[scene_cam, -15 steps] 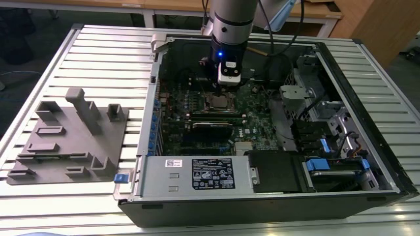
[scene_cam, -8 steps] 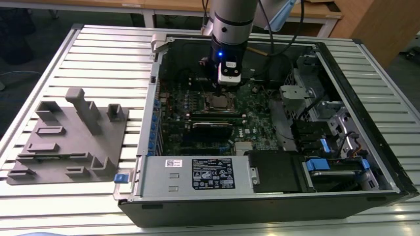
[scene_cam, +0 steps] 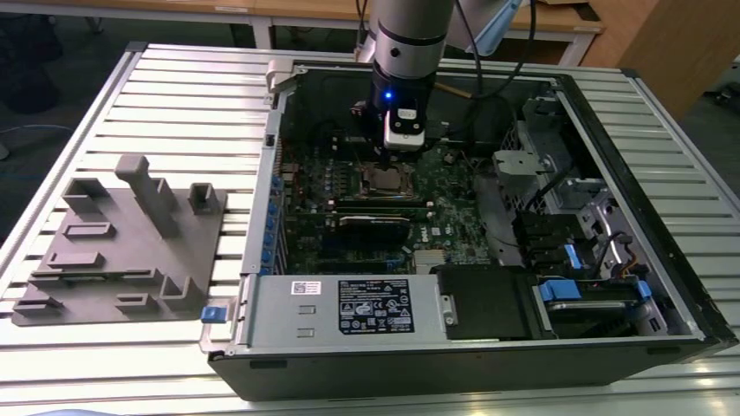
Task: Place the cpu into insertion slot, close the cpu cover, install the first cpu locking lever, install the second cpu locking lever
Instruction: 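Close the cpu cover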
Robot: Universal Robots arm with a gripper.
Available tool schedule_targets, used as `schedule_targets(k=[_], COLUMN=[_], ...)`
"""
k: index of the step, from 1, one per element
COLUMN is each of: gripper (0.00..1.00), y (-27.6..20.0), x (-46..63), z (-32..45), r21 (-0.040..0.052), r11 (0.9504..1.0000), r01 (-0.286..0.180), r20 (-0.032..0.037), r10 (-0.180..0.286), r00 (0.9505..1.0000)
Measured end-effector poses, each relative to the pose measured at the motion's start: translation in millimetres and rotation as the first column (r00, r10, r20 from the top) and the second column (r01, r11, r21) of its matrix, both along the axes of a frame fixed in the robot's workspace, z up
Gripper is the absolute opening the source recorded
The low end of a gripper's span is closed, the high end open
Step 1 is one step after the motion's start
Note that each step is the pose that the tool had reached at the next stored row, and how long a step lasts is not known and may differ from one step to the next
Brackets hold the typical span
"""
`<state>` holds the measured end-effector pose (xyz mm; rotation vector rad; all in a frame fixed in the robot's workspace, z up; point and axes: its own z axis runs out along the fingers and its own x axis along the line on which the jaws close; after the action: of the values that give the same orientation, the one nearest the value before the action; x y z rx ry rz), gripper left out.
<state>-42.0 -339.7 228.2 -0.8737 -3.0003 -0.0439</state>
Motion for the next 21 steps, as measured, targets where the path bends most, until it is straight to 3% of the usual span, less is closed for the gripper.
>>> schedule_targets(k=[6, 12, 17, 21], gripper=[0.11, 0.11, 0.11, 0.11], y=[0.0, 0.0, 0.0, 0.0], x=[0.0, 0.0, 0.0, 0.0], z=[-0.1, -0.8, -2.0, -3.1], r21=[0.0000, 0.0001, 0.0000, 0.0000], r11=[1.0000, 0.9946, 0.9810, 0.9641], r01=[-0.008, -0.104, -0.194, -0.265], r20=[0.0000, 0.0001, 0.0000, 0.0000], r10=[0.008, 0.104, 0.194, 0.265], r00=[1.0000, 0.9946, 0.9810, 0.9641])
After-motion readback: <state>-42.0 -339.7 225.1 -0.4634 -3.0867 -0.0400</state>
